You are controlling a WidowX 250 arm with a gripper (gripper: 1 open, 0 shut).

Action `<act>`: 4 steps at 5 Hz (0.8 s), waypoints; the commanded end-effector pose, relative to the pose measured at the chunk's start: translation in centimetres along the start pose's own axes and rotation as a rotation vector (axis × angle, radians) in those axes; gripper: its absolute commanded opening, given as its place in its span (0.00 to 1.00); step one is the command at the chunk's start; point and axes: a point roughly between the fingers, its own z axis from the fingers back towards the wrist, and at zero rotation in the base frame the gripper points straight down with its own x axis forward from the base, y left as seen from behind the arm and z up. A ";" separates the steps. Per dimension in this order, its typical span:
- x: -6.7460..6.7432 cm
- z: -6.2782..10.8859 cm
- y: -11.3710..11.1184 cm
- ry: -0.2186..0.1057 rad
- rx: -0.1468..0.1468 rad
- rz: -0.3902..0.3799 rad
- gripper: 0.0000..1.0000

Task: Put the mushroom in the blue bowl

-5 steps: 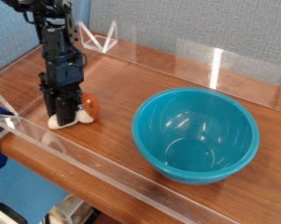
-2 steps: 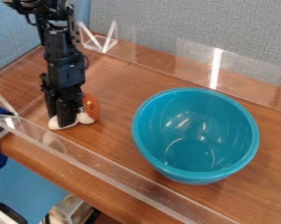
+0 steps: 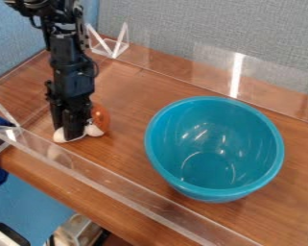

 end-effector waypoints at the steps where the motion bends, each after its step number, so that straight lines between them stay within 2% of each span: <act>1: 0.5 1.1 -1.2 -0.021 0.004 -0.031 0.00; 4: -0.3 3.2 -2.0 -0.035 -0.001 -0.005 0.00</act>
